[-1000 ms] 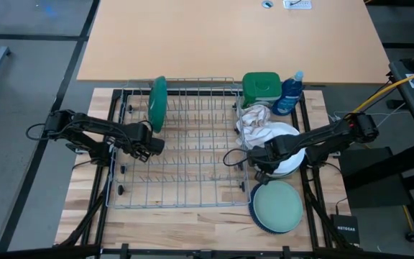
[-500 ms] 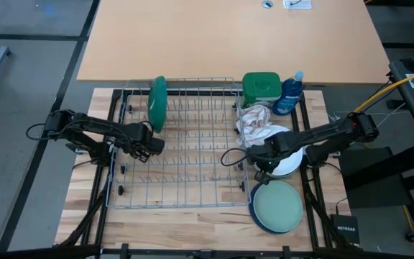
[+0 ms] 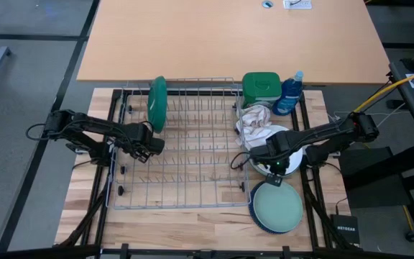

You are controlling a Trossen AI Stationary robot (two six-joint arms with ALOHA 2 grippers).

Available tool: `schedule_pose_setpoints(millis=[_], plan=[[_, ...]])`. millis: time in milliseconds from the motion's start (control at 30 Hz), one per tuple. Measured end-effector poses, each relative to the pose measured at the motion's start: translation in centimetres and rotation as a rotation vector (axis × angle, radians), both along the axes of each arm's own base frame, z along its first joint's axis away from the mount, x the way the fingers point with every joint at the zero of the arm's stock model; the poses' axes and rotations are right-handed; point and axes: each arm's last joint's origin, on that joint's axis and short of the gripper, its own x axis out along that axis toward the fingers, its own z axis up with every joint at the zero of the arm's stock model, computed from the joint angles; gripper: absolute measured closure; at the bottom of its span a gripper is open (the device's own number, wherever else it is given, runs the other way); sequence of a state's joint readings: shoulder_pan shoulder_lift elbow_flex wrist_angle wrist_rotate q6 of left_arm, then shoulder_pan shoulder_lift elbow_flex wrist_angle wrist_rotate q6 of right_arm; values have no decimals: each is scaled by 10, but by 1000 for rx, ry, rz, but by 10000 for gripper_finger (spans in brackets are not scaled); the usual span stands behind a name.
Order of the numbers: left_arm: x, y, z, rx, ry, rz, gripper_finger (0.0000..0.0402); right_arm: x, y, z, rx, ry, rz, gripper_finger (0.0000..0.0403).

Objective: Sort dishes
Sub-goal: Put the white plate in the dish rack

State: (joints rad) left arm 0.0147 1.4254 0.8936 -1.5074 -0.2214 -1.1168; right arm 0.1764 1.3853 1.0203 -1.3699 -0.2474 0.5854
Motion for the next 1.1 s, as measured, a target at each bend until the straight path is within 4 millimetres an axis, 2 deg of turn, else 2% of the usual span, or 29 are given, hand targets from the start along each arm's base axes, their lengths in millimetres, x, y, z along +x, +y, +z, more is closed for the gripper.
schedule_pose_setpoints(millis=[133,333,500,833,1100], plan=[[0,0,0,-15,10,-29,206,-6,-3,1,-63,61,11,306],[0,0,0,-45,24,-87,206,-14,-13,3,-284,137,-20,254],[0,0,0,-61,31,-119,206,-15,-30,4,-312,168,-82,249],[-1,1,2,-65,42,-186,206,-16,-65,4,-249,180,-104,249],[4,1,23,-62,-32,-201,206,-18,-80,4,-219,180,-104,249]])
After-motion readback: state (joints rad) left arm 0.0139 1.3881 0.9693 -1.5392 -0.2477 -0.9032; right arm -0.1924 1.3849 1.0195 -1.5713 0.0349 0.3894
